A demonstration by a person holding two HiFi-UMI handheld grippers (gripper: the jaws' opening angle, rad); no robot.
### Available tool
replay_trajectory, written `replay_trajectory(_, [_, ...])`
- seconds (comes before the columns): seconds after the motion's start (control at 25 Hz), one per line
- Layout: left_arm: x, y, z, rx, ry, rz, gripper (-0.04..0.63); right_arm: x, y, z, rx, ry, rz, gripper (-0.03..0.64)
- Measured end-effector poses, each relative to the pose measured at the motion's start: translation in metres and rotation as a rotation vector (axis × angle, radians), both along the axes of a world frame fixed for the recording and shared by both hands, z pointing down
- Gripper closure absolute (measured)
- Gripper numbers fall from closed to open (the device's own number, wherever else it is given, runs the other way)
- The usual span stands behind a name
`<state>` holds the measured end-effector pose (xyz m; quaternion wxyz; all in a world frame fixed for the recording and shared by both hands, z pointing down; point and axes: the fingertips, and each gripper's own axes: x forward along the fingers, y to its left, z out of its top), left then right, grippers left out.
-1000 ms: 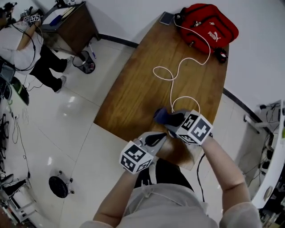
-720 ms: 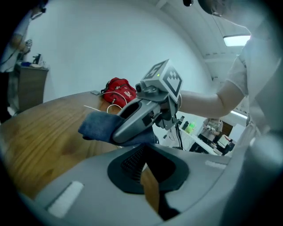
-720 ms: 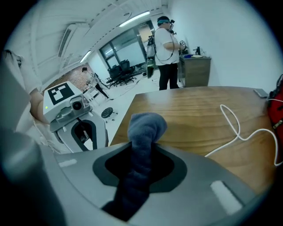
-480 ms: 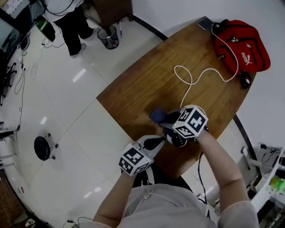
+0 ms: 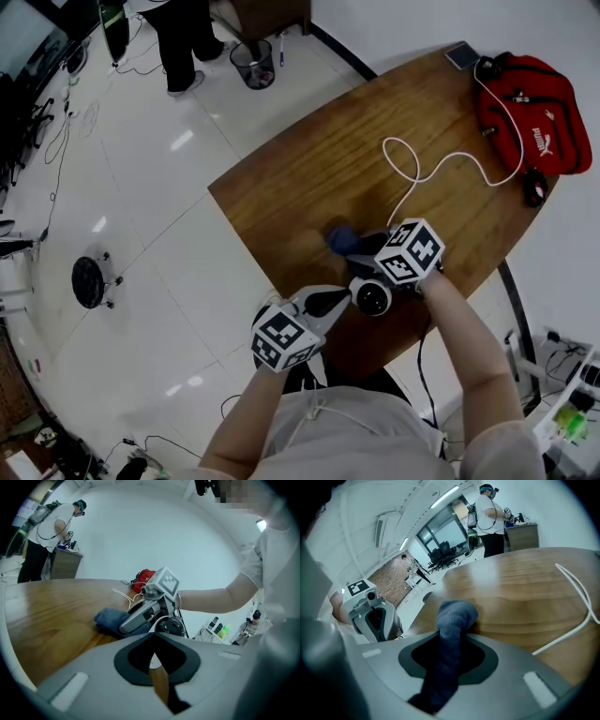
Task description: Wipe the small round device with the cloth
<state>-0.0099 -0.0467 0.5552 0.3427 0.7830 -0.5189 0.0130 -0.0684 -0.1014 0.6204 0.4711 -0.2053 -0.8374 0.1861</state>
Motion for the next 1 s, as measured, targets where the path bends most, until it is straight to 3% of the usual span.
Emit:
replay_trajectory(0.16, [0.0,-0.004,-0.01,0.013,-0.012,-0.01,0.589,0.003,-0.012,-0.025,0.01,-0.067,0.012,0.506])
replay_trajectory(0.36, [0.006,-0.004,-0.017,0.02,-0.019,0.004,0.589,0.019,0.008,-0.086,-0.021,-0.188,-0.125,0.508])
replay_trajectory(0.48, [0.01,-0.005,-0.015,0.022,-0.007,0.008,0.589,0.03,0.01,-0.074,-0.008,-0.153,-0.145,0.508])
replay_trajectory(0.64, [0.011,-0.007,-0.008,0.003,-0.026,0.026,0.589,0.034,0.001,-0.056,-0.055,-0.14,-0.082,0.508])
replay_trajectory(1.0, [0.01,-0.004,0.002,-0.019,-0.024,0.028,0.589,0.054,-0.012,-0.005,0.012,-0.062,-0.039,0.508])
